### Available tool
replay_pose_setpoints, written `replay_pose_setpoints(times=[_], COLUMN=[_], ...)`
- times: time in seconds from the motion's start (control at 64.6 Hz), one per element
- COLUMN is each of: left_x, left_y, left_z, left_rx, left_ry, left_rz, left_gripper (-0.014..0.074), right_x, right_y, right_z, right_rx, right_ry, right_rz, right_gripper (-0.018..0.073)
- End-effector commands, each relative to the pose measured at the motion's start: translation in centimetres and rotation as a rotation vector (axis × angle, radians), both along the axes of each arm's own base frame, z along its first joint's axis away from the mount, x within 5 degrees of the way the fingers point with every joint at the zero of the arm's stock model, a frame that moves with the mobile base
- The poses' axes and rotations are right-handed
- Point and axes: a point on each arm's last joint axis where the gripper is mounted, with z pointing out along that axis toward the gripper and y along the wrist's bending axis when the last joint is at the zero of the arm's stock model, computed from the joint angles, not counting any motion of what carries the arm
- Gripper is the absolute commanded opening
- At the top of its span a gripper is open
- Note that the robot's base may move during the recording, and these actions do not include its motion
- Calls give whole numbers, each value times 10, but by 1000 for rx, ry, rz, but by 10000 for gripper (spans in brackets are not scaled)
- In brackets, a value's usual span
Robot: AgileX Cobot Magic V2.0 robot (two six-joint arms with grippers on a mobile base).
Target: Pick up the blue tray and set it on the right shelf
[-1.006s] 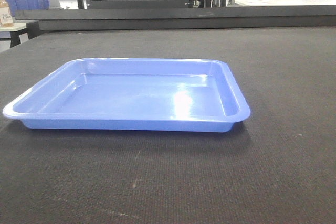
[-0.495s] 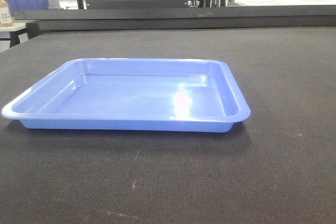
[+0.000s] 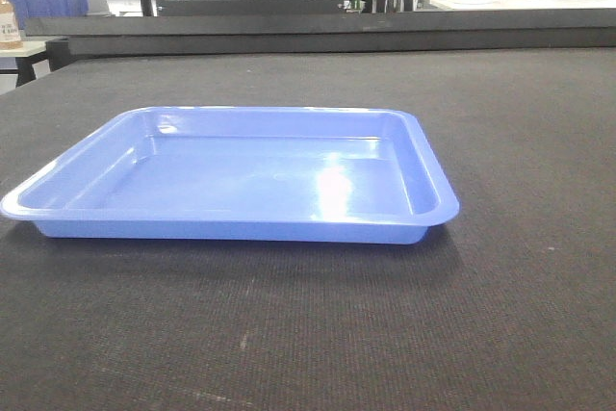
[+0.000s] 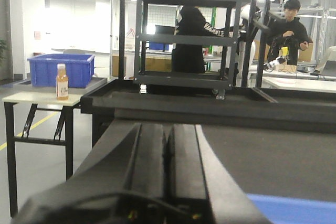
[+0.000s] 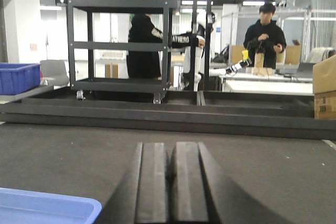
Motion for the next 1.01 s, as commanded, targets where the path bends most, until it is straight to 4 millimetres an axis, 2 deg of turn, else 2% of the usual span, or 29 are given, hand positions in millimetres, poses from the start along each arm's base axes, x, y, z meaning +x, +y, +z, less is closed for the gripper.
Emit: replay_pose_setpoints(times=[0.0,0.093,0.155,0.248,0.356,0.511,0.635,0.743,0.852,0.991], left_x=[3,20,33,55,76,100,126,160,190,233], left_y=[-1,-2,-2,-4,-7,-28,-49,-63,-72,-83], left_z=[40,57,60,57,54,62,63,59,53,35], left_rx=[-8,-6,-4,-10,-12,20,80,114,131,134], left_ry=[-63,-29,9,89,223,438,665,820,921,1039], left_rz=[-10,-9,-9,-13,-31,-162,-243,-251,-242,-225], left_gripper=[3,136,267,405,421,421,421,421,421,421], right_x=[11,30,43,64,90,118,145,174,204,245], right_y=[1,1,3,7,16,40,71,99,115,119], right_z=[32,48,53,56,57,66,70,66,57,44], right_rx=[-5,-8,-10,-14,-26,-54,-72,-89,-59,45], right_ry=[2,63,95,139,217,305,440,625,820,989], right_rz=[-3,-2,7,37,91,221,338,411,408,323], right_gripper=[60,78,151,359,645,620,620,620,620,601])
